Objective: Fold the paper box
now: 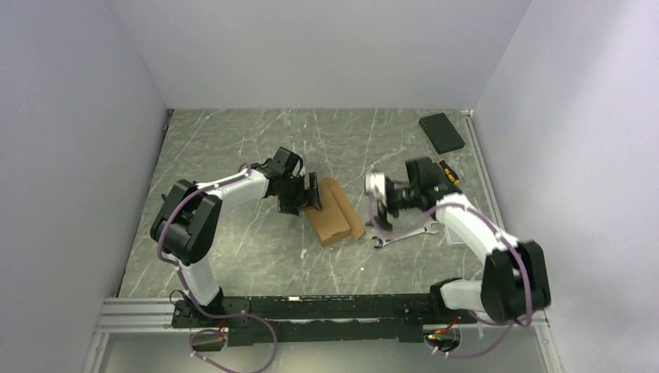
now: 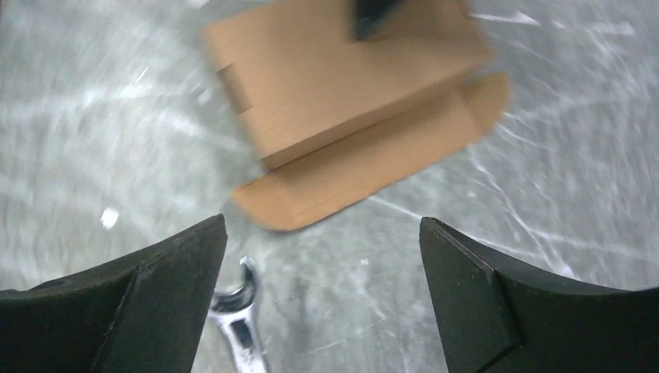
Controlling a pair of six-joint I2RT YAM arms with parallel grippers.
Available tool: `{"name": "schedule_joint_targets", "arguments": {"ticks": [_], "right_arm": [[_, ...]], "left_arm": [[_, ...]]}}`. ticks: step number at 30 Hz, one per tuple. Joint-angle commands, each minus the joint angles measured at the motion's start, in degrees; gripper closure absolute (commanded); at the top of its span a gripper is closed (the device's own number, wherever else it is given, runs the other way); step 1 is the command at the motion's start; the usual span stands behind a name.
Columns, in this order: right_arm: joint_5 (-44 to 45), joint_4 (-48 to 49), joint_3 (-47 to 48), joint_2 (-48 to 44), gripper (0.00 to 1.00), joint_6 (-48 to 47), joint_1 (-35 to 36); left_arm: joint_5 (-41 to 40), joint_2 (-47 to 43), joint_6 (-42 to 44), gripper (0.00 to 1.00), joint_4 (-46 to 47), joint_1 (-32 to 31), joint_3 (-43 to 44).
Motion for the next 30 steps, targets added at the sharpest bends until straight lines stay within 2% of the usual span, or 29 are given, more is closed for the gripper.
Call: {"name": "schedule_joint_targets", "arguments": {"ticks": [1, 3, 6, 12, 18, 30], "right_arm": [[-6.5, -2.23, -14.15, -8.31, 0.01, -40.05, 0.84], [-5.28, -4.33, -13.16, -6.48, 0.02, -43.43, 1.46], [-3.03, -6.68, -11.41, -1.81, 0.12, -46.22, 2.82], [3.21, 1.39, -12.98, 1.61, 0.22, -41.21, 8.92], [6.76, 3.08, -11.82, 3.81, 0.38, -38.12, 10.55], [6.41, 2.81, -8.68, 6.37, 0.81, -31.11, 10.6]], "left_arm": [[-2.29, 3.15, 7.08, 0.13, -5.88, 0.88, 1.46], [-1.86, 3.78, 8.33, 0.13, -6.4, 0.95, 2.16], [-1.34, 4.41, 8.92, 0.13, -6.55, 0.99, 2.73], [-0.47, 4.72, 8.81, 0.14, -6.04, 0.99, 2.68], [0.46, 5.11, 8.55, 0.14, -5.13, 0.99, 2.11], [0.83, 4.34, 8.9, 0.14, -4.92, 1.03, 1.39]]}}
